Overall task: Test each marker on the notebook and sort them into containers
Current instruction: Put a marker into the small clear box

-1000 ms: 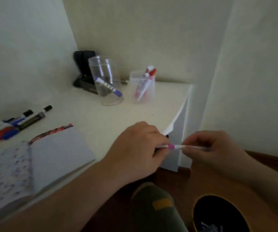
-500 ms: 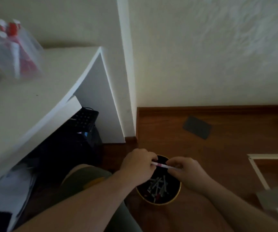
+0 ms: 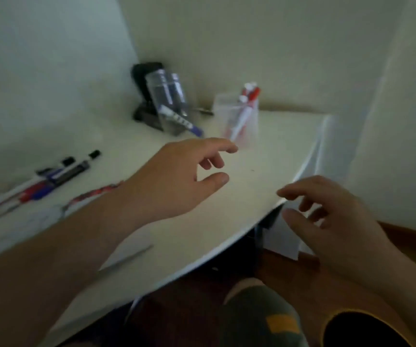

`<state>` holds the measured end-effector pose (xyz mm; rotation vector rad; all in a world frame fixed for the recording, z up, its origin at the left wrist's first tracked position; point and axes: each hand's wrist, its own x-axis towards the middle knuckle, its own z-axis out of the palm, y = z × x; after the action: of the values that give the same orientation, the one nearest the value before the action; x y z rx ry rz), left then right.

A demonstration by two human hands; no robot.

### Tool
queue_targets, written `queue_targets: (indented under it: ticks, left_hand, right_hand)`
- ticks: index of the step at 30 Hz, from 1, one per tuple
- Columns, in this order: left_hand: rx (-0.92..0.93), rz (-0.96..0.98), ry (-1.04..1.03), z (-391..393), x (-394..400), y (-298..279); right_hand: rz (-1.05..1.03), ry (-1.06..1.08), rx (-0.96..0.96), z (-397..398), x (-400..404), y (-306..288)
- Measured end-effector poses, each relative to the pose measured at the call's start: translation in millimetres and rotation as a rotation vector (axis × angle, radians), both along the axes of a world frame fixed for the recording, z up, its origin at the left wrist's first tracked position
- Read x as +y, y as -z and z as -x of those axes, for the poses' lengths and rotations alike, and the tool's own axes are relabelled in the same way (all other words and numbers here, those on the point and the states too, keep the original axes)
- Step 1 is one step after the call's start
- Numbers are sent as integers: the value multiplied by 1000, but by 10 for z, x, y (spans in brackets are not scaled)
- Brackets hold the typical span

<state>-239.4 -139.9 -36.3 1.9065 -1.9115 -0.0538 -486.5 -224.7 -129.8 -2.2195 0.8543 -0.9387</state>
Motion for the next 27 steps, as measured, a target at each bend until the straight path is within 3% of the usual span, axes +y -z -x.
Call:
queue_targets:
  ticks: [5,13,17,27]
  left_hand:
    - [-53,43,-318,-1328,752,-44]
    - [-142,-10,-720,-2766,1612,172]
    - [-166,-52,-719,-3006,1543,330]
    - [-200,-76,-770,-3123,1408,554]
  right_hand:
    - [143,-363,21,-1616,285,-550]
    - [259,-656,362,-3691,642,-686]
    - [228,-604,284,-4027,704,-537]
    - [92,-535,133,-3893,570,-467]
